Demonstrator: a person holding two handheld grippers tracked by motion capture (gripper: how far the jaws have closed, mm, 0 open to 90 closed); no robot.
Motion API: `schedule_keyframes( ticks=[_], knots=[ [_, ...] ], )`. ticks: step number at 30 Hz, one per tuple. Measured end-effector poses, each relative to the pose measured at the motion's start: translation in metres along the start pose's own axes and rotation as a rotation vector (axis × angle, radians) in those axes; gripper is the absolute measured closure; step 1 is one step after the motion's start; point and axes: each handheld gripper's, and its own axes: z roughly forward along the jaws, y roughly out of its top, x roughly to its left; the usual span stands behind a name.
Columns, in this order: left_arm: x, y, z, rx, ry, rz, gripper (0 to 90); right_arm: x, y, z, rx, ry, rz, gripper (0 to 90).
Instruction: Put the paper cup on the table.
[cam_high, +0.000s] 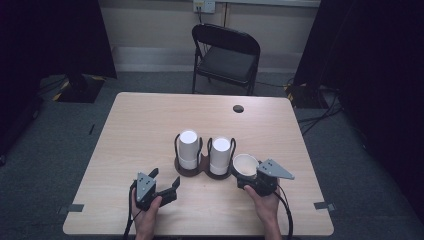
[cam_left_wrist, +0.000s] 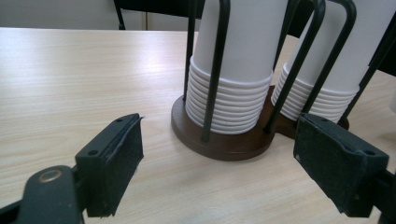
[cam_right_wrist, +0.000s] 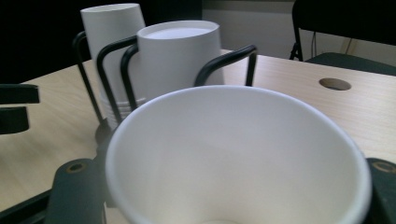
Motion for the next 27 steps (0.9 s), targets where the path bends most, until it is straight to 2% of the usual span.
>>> schedule_keyframes(
  ticks=[2, 4, 7, 10, 13, 17, 20, 23, 25, 27],
  knots=[
    [0.0, -0.001, 0.001, 0.008, 0.013, 0.007, 16.6, -0.005, 0.0, 0.002, 0.001, -0.02, 0.005, 26.3],
    [-0.001, -0.002, 0.0, -0.011, 0.018, 0.012, 17.3, -0.01, 0.0, 0.005, 0.006, -0.032, 0.012, 26.3],
    [-0.001, -0.002, 0.0, -0.011, 0.025, 0.014, 17.1, -0.016, -0.001, 0.008, 0.004, -0.049, 0.021, 26.3],
    [-0.004, -0.002, 0.0, -0.013, 0.027, 0.038, 17.1, -0.022, 0.0, 0.01, -0.006, -0.062, 0.033, 26.2],
    [-0.004, -0.002, 0.0, -0.017, 0.045, 0.029, 17.0, -0.028, 0.0, 0.012, -0.005, -0.075, 0.04, 26.0],
    [-0.003, -0.002, -0.001, -0.026, 0.043, 0.026, 17.8, -0.036, 0.003, 0.014, 0.012, -0.097, 0.013, 25.6],
    [-0.004, -0.002, 0.0, -0.016, 0.039, 0.041, 17.8, -0.042, 0.008, 0.015, -0.005, -0.102, 0.019, 25.6],
    [-0.004, -0.002, 0.0, -0.017, 0.039, 0.037, 17.8, -0.049, 0.012, 0.019, -0.002, -0.112, 0.043, 25.7],
    [-0.004, -0.002, 0.0, -0.02, 0.038, 0.035, 17.8, -0.052, 0.014, 0.023, 0.009, -0.116, 0.042, 25.7],
    [-0.003, -0.002, 0.0, -0.018, 0.036, 0.036, 17.8, -0.055, 0.015, 0.027, -0.004, -0.125, 0.047, 25.8]
  ],
)
